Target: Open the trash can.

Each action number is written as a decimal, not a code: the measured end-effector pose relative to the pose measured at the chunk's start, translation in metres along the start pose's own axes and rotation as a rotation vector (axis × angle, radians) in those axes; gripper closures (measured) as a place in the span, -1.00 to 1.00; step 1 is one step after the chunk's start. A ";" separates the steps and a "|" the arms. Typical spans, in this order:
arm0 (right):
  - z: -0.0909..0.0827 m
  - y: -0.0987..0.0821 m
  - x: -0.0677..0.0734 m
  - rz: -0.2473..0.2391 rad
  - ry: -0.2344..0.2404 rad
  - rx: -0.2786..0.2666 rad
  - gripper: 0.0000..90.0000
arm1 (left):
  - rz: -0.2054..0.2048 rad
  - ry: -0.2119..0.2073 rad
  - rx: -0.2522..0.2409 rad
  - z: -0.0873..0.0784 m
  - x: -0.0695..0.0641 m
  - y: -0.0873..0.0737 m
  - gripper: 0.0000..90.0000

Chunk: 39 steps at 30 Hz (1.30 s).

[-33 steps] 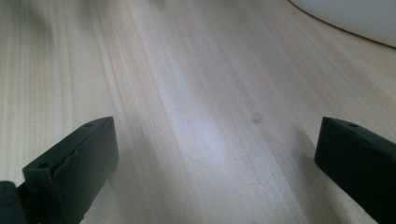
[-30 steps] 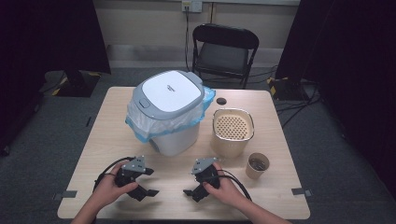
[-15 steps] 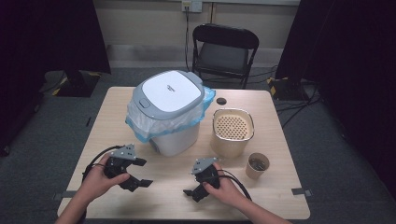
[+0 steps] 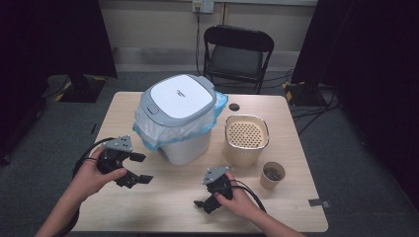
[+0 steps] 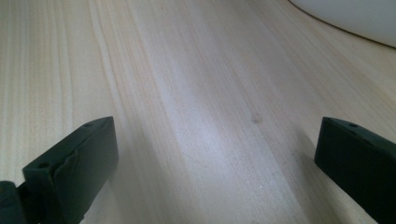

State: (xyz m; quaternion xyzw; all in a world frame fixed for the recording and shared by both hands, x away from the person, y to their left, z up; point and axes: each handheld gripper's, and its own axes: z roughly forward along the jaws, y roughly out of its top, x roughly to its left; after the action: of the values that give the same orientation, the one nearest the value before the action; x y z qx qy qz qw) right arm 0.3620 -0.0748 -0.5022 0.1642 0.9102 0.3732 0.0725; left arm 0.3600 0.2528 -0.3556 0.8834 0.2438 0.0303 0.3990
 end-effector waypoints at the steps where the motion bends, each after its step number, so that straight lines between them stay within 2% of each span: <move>1: 0.000 0.000 0.000 0.000 0.000 0.000 -1.00 | 0.000 0.000 0.000 0.000 0.000 0.000 -0.65; 3: 0.000 0.000 0.000 -0.001 0.000 -0.002 -1.00 | -0.005 -0.005 -0.014 -0.006 0.002 0.004 -0.65; 9: 0.000 0.000 0.000 -0.002 -0.001 -0.002 -1.00 | -0.013 0.019 -0.018 -0.018 0.008 0.018 -0.65; 10: 0.000 0.000 0.000 0.000 -0.001 -0.003 -1.00 | -0.005 0.034 -0.004 -0.021 0.009 0.023 -0.64; 17: 0.000 0.000 0.000 -0.003 -0.001 -0.002 -1.00 | -0.003 0.033 -0.003 -0.026 0.014 0.038 -0.64; 18: 0.000 0.000 0.000 -0.002 0.000 -0.001 -1.00 | -0.001 0.040 -0.009 -0.028 0.016 0.044 -0.64; 30: 0.000 0.000 0.000 -0.003 0.001 0.000 -1.00 | 0.014 0.061 -0.017 -0.037 0.021 0.067 -0.63; 39: 0.000 0.000 0.000 -0.003 0.001 -0.001 -1.00 | 0.031 0.051 -0.011 -0.045 0.024 0.083 -0.63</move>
State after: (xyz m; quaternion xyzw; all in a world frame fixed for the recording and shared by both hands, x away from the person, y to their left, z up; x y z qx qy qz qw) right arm 0.3623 -0.0748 -0.5022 0.1626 0.9104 0.3735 0.0730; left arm 0.4036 0.2478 -0.2683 0.8838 0.2401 0.0605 0.3971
